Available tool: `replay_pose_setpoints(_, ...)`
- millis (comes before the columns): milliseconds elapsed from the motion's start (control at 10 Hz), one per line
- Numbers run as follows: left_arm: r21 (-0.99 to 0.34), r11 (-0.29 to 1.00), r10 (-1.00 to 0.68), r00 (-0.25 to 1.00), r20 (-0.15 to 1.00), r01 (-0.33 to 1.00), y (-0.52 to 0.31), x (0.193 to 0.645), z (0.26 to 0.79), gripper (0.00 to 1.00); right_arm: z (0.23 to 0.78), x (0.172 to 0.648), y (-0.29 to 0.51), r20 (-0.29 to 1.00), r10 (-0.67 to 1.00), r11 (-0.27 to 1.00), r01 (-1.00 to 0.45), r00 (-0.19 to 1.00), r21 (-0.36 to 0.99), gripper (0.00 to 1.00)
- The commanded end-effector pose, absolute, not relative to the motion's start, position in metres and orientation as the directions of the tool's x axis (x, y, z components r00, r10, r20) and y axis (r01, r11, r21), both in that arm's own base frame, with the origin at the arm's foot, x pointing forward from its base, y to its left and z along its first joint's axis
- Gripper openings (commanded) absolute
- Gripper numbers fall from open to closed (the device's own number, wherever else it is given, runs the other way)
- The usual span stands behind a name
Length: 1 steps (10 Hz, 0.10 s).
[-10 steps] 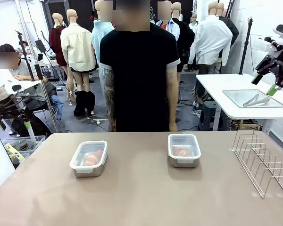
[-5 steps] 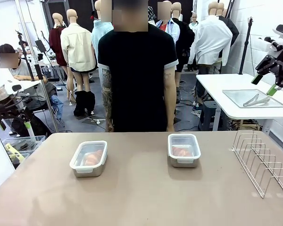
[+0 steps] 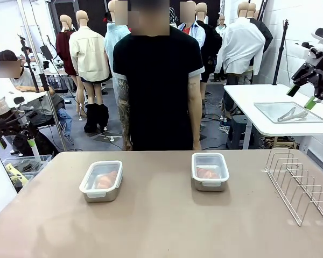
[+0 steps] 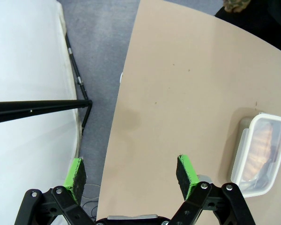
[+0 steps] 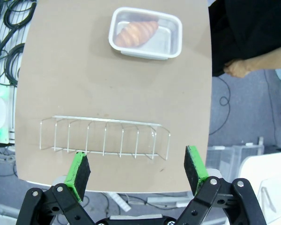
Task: Place the bread in airtight containers.
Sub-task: Release when the human grabs the Airtight Container lid.
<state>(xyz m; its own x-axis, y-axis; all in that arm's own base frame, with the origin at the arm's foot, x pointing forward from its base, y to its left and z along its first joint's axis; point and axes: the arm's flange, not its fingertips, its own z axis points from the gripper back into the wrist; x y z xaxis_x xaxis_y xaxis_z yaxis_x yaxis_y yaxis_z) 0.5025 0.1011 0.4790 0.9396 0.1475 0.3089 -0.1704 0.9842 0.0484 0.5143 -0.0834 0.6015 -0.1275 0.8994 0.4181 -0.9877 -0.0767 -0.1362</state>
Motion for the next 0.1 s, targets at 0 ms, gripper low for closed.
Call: replay_pose_setpoints(0,0.057,0.983,0.15,0.939,0.31,-0.175,0.1013,0.5009,0.4794,1.0,0.6007,0.5135,-0.0828,0.411,0.903,-0.08,-0.988,-0.129,-0.135,1.0)
